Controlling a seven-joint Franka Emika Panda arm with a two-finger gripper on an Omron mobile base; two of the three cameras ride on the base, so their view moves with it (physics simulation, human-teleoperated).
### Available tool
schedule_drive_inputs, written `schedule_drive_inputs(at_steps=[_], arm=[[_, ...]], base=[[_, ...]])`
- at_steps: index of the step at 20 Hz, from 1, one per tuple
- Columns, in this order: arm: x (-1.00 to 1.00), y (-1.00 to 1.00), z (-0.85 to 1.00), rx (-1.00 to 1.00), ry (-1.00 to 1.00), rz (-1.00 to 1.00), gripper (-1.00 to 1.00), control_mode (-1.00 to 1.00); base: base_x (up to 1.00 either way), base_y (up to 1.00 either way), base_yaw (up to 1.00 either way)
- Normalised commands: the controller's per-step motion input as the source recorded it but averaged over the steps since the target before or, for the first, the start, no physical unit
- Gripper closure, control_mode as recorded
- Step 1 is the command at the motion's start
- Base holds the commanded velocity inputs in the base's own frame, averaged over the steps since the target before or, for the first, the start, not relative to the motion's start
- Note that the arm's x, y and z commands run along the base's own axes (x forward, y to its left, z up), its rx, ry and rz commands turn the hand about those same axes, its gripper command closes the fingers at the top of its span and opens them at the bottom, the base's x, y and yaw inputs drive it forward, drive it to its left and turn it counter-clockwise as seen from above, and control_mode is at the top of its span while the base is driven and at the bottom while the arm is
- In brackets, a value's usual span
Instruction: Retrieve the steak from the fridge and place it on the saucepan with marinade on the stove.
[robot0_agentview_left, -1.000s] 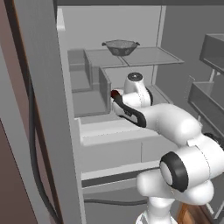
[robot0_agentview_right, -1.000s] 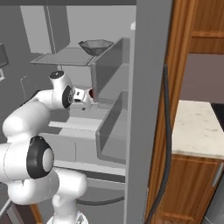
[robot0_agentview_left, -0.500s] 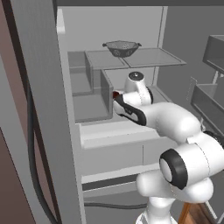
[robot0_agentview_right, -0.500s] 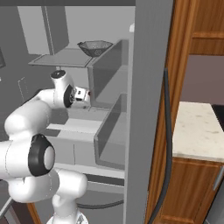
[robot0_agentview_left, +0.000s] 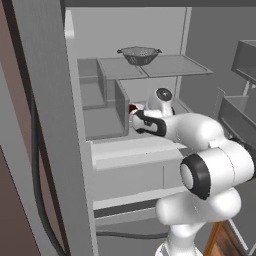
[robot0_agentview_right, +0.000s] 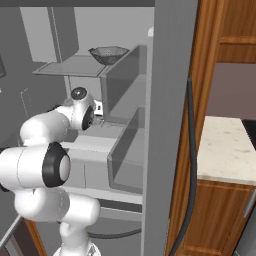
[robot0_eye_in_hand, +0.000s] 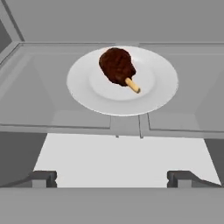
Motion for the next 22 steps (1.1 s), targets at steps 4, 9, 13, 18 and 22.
schedule_drive_inputs(at_steps=[4,9,13,18,22], arm=[[0.63,-0.02,0.17,-0.06,0.11,0.0,-1.0,-1.0],[0.53,-0.19,0.07,0.02,0.06,0.0,-1.0,-1.0],[0.52,-0.15,-0.07,0.11,-0.08,0.02,-1.0,-1.0],[0.42,-0.05,-0.19,0.04,-0.11,0.05,-1.0,-1.0],[0.31,-0.07,-0.29,0.0,-0.09,0.08,-1.0,-1.0]], base=[[0.0,0.0,0.0],[0.0,0.0,0.0],[0.0,0.0,0.0],[0.0,0.0,0.0],[0.0,0.0,0.0]])
